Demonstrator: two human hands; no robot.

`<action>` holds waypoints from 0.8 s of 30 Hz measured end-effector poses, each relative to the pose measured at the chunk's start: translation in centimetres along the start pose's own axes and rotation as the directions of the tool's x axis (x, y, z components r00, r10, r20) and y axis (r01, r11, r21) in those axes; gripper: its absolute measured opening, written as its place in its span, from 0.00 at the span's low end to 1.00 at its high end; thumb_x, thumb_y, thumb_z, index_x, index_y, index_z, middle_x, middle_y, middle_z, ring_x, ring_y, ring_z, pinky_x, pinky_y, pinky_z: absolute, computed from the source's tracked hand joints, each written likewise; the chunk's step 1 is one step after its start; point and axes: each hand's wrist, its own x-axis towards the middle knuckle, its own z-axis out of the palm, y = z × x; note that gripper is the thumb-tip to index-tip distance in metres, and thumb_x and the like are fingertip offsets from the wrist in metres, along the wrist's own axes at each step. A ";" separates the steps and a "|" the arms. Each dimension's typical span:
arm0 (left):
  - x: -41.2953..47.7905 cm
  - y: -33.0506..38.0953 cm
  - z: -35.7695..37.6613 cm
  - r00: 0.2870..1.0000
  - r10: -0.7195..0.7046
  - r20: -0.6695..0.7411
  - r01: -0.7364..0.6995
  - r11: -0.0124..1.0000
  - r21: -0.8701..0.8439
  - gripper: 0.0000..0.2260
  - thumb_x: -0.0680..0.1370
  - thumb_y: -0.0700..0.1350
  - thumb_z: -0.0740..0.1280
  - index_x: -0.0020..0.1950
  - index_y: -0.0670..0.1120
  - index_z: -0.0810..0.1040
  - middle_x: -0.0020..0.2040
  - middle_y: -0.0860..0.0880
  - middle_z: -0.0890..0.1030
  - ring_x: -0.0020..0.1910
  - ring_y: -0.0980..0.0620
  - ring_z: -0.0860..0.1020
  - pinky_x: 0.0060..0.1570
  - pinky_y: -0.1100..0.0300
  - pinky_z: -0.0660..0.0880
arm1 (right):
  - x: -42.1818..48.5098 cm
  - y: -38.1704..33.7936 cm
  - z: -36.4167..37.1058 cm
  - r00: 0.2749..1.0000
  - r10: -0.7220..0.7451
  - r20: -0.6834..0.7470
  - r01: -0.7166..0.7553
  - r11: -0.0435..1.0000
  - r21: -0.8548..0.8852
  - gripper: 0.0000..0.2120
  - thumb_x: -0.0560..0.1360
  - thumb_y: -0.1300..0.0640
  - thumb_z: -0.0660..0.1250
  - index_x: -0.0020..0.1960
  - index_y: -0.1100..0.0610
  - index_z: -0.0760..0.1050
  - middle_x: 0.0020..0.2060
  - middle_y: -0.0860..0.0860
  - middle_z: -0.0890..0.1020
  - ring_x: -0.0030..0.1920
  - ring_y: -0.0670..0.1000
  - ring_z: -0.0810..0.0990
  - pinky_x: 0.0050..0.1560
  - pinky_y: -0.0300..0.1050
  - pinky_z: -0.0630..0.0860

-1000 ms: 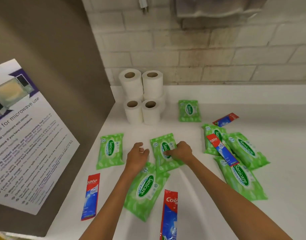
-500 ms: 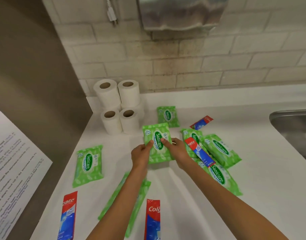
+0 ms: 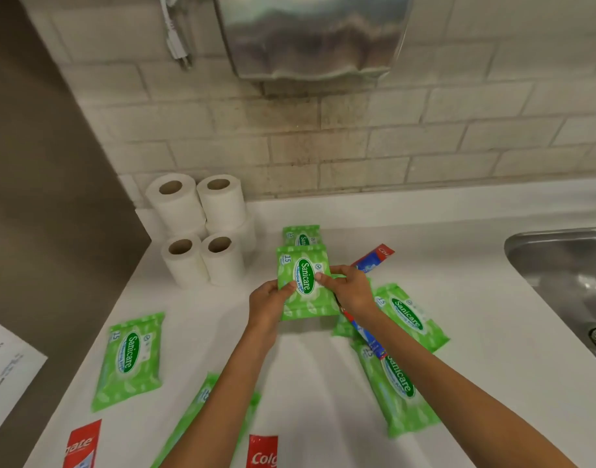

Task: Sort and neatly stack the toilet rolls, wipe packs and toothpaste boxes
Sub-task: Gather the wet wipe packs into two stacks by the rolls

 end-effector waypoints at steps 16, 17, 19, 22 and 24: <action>13.5 2.2 5.6 0.971 0.110 -0.213 -0.047 0.958 0.282 0.10 0.74 0.40 0.67 0.52 0.36 0.80 0.52 0.38 0.83 0.44 0.44 0.79 0.38 0.60 0.72 | 9.1 -0.5 -6.0 0.996 -0.039 -0.078 0.043 0.997 0.057 0.17 0.76 0.54 0.66 0.60 0.61 0.71 0.46 0.57 0.79 0.22 0.44 0.80 0.27 0.36 0.77; 14.2 2.2 5.8 0.970 0.112 -0.215 -0.041 0.950 0.310 0.10 0.74 0.40 0.67 0.51 0.36 0.80 0.51 0.38 0.83 0.45 0.42 0.80 0.36 0.61 0.71 | 9.5 -0.3 -6.0 0.996 -0.038 -0.076 0.043 0.998 0.055 0.16 0.76 0.54 0.66 0.60 0.61 0.71 0.46 0.57 0.79 0.22 0.44 0.80 0.28 0.37 0.78; 15.3 2.0 6.2 0.970 0.125 -0.207 -0.043 0.932 0.361 0.09 0.75 0.40 0.66 0.49 0.36 0.80 0.51 0.37 0.82 0.43 0.42 0.79 0.33 0.61 0.70 | 10.2 -0.1 -5.9 0.997 -0.035 -0.074 0.038 0.998 0.040 0.15 0.76 0.54 0.66 0.59 0.61 0.72 0.44 0.55 0.79 0.22 0.44 0.80 0.30 0.39 0.79; 16.5 1.5 6.7 0.969 0.145 -0.201 -0.048 0.906 0.422 0.10 0.75 0.42 0.66 0.52 0.37 0.79 0.51 0.39 0.82 0.49 0.41 0.80 0.39 0.58 0.74 | 10.9 0.1 -5.6 0.997 -0.048 -0.065 0.049 0.999 0.008 0.13 0.76 0.55 0.65 0.58 0.59 0.72 0.42 0.52 0.79 0.22 0.44 0.80 0.32 0.40 0.80; 16.8 1.0 6.9 0.963 0.167 -0.213 -0.050 0.883 0.467 0.11 0.75 0.42 0.65 0.53 0.37 0.79 0.51 0.40 0.82 0.51 0.41 0.80 0.44 0.56 0.74 | 11.2 0.2 -5.5 0.997 -0.047 -0.059 0.047 0.999 0.005 0.12 0.76 0.55 0.65 0.57 0.59 0.73 0.44 0.54 0.79 0.25 0.46 0.80 0.37 0.46 0.81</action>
